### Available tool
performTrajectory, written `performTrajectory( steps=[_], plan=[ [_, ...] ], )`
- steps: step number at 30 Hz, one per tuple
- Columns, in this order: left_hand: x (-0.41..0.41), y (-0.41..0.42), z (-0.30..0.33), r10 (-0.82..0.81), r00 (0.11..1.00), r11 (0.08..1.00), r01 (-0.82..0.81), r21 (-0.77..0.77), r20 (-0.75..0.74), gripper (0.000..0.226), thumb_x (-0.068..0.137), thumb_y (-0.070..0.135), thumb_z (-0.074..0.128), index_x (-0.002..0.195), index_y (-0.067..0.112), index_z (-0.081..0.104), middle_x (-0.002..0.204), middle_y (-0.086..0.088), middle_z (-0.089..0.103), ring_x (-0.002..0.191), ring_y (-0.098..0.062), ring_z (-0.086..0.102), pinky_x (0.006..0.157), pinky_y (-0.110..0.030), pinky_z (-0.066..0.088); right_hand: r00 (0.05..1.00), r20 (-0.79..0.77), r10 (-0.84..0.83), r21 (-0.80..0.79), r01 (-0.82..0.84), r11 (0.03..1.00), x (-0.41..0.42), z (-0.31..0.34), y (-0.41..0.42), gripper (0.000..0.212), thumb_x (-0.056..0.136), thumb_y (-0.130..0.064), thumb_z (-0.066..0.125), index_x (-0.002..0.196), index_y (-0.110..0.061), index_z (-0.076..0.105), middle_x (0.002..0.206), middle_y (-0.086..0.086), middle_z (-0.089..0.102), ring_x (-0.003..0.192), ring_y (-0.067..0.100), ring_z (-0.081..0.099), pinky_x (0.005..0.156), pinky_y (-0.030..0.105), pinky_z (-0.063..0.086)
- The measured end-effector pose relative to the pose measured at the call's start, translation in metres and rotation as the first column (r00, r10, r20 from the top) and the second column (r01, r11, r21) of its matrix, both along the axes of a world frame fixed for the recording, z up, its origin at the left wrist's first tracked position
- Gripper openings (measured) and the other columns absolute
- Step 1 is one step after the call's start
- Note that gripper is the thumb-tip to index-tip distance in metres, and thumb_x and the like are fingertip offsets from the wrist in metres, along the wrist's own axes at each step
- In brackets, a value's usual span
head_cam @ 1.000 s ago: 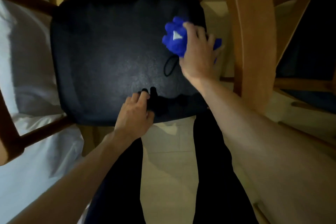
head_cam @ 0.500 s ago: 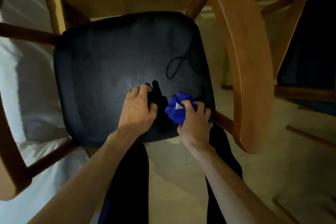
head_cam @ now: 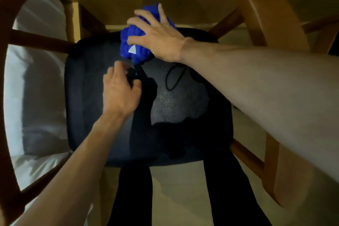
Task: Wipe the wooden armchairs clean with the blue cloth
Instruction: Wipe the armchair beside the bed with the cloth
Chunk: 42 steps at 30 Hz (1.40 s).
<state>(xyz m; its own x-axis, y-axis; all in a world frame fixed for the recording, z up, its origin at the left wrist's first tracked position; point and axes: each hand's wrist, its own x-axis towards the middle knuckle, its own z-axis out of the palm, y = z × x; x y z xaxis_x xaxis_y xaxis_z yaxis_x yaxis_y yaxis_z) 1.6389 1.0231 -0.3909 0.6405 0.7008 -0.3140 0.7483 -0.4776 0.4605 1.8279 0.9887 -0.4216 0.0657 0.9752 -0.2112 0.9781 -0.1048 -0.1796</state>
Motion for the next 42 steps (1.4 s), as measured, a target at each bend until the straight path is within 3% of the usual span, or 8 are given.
performTrajectory(
  steps=[4, 9, 15, 20, 22, 27, 32, 42],
  plan=[
    [-0.017, -0.001, -0.003, -0.005, 1.000, 1.000, 0.005, 0.001, 0.005, 0.033, 0.085, 0.013, 0.058, 0.118, 0.012, 0.050, 0.113, -0.010, 0.052, 0.106, -0.028, 0.046, 0.084, -0.025, 0.030, 0.999, -0.032, -0.008, -0.014, 0.008, 1.000, 0.013, -0.006, 0.003, 0.071, 0.075, 0.015, 0.055, 0.131, -0.030, 0.051, 0.160, 0.006, 0.019, 0.150, 0.034, 0.002, 0.110, 0.072, -0.002],
    [-0.025, -0.012, 0.002, -0.005, 0.998, 1.000, 0.004, 0.007, 0.055, 0.031, 0.086, 0.012, 0.059, 0.116, 0.011, 0.051, 0.111, -0.008, 0.054, 0.104, -0.024, 0.046, 0.082, -0.023, 0.030, 0.955, -0.102, -0.279, -0.103, 0.269, 0.958, 0.018, 0.000, -0.034, 0.032, 0.087, -0.011, 0.052, 0.116, -0.023, 0.061, 0.142, 0.006, 0.039, 0.138, 0.032, 0.024, 0.100, 0.054, 0.026],
    [-0.017, -0.031, 0.007, -0.083, 0.986, 0.996, 0.085, -0.005, 0.143, 0.028, 0.084, 0.007, 0.057, 0.112, 0.007, 0.055, 0.108, -0.009, 0.057, 0.095, -0.018, 0.044, 0.082, -0.016, 0.027, 0.779, 0.001, -0.627, -0.268, 0.604, 0.751, -0.025, 0.016, -0.122, 0.031, 0.082, -0.010, 0.059, 0.107, -0.028, 0.057, 0.134, 0.001, 0.039, 0.128, 0.030, 0.029, 0.096, 0.058, 0.038],
    [-0.014, -0.050, -0.001, -0.054, 0.981, 0.993, 0.072, -0.089, 0.189, 0.028, 0.085, 0.012, 0.055, 0.113, 0.014, 0.055, 0.110, 0.001, 0.057, 0.098, -0.005, 0.038, 0.085, -0.015, 0.030, 0.691, 0.028, -0.722, -0.474, 0.645, 0.599, -0.055, 0.035, -0.160, 0.035, 0.082, -0.011, 0.064, 0.110, -0.030, 0.056, 0.134, -0.002, 0.038, 0.125, 0.029, 0.032, 0.097, 0.056, 0.038],
    [-0.017, -0.049, -0.003, -0.046, 0.981, 0.994, 0.064, -0.088, 0.188, 0.028, 0.085, 0.012, 0.055, 0.113, 0.013, 0.056, 0.110, -0.001, 0.058, 0.098, -0.006, 0.039, 0.085, -0.014, 0.030, 0.687, -0.053, -0.725, -0.364, 0.663, 0.655, -0.050, 0.044, -0.143, 0.037, 0.079, -0.010, 0.066, 0.110, -0.029, 0.057, 0.132, -0.002, 0.041, 0.125, 0.029, 0.034, 0.097, 0.056, 0.037],
    [-0.023, -0.043, -0.004, -0.088, 0.984, 0.995, 0.095, -0.037, 0.155, 0.029, 0.083, 0.006, 0.056, 0.112, 0.009, 0.057, 0.107, -0.005, 0.059, 0.097, -0.017, 0.047, 0.082, -0.018, 0.032, 0.843, -0.179, -0.506, 0.048, 0.522, 0.852, -0.014, 0.048, -0.025, 0.036, 0.077, -0.013, 0.057, 0.108, -0.029, 0.058, 0.137, -0.004, 0.045, 0.135, 0.029, 0.030, 0.100, 0.053, 0.029],
    [-0.028, -0.040, -0.003, 0.009, 0.996, 0.999, -0.012, 0.039, 0.091, 0.029, 0.084, 0.010, 0.060, 0.112, 0.016, 0.052, 0.106, -0.001, 0.058, 0.096, -0.013, 0.044, 0.078, -0.020, 0.030, 0.978, -0.200, -0.057, -0.093, 0.039, 0.995, -0.003, 0.013, 0.059, 0.053, 0.080, 0.005, 0.049, 0.121, -0.028, 0.053, 0.142, -0.001, 0.038, 0.136, 0.028, 0.026, 0.103, 0.066, 0.028],
    [-0.005, -0.052, 0.008, -0.077, 0.994, 0.996, 0.073, 0.047, 0.083, 0.031, 0.083, 0.014, 0.061, 0.113, 0.014, 0.050, 0.102, -0.003, 0.057, 0.094, -0.011, 0.039, 0.073, -0.025, 0.032, 0.878, -0.082, -0.472, -0.213, 0.447, 0.869, 0.025, 0.001, -0.031, 0.034, 0.091, -0.010, 0.048, 0.118, -0.028, 0.059, 0.135, 0.003, 0.042, 0.130, 0.033, 0.029, 0.095, 0.060, 0.034]
  ],
)
